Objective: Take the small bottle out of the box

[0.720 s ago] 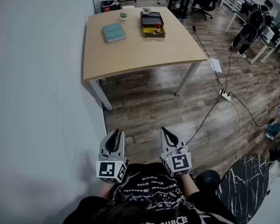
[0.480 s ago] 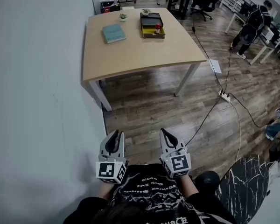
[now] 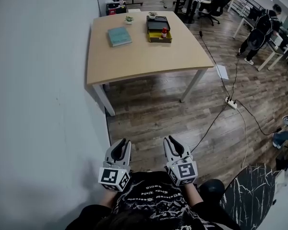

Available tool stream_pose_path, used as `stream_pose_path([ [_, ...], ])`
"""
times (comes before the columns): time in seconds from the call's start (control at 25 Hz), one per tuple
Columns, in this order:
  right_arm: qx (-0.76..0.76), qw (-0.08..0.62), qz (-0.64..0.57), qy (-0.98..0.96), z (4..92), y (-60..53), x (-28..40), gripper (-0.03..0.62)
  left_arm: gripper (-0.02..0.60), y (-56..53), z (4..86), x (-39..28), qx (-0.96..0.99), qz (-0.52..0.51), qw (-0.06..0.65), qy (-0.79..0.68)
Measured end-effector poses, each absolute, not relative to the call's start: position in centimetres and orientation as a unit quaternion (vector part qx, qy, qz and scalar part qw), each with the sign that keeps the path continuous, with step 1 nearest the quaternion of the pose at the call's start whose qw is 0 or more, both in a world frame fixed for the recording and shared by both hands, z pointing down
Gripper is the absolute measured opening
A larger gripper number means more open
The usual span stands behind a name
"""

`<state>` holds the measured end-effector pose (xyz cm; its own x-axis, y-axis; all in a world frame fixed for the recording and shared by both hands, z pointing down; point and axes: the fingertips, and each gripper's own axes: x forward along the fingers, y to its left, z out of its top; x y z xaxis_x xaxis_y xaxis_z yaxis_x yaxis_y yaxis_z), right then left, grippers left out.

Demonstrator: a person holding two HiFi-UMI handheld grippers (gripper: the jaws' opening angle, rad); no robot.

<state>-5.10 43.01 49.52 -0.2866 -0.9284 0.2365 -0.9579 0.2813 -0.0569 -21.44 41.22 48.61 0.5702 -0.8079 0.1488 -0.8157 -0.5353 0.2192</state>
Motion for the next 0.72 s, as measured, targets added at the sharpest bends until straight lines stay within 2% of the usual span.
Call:
stream_pose_path([
  [0.08,0.585,0.066,0.1,-0.802,49.3,43.0,-5.3,0.106,0.081,41.4,48.8,-21.0,0.882,0.012,0.149,-0.447],
  [0.12,0.582,0.06,0.101,-0.805,49.1,42.9,-5.3,0.199,0.136,41.5,48.8,-20.8,0.885,0.012,0.155,-0.439],
  [0.16,0.58,0.055,0.101,-0.807,48.9,42.9,-5.4,0.218,0.231,41.5,48.7,-20.6,0.887,0.013,0.159,-0.433],
  [0.2,0.578,0.052,0.099,-0.808,48.7,42.8,-5.4,0.218,0.271,41.5,48.6,-20.4,0.888,0.015,0.16,-0.43],
  [0.24,0.575,0.05,0.097,-0.811,48.5,42.8,-5.4,0.266,0.285,41.4,48.6,-20.2,0.889,0.016,0.161,-0.429],
  [0.28,0.571,0.05,0.095,-0.814,48.4,42.8,-5.5,0.328,0.335,41.3,48.6,-20.1,0.888,0.017,0.16,-0.431],
  [0.36,0.563,0.053,0.09,-0.82,48.0,42.8,-5.6,0.33,0.445,41.2,48.3,-19.8,0.888,0.016,0.155,-0.433],
  [0.72,0.535,0.072,0.089,-0.837,48.3,42.4,-5.0,0.328,0.445,42.0,46.4,-16.4,0.913,0.015,0.148,-0.38],
])
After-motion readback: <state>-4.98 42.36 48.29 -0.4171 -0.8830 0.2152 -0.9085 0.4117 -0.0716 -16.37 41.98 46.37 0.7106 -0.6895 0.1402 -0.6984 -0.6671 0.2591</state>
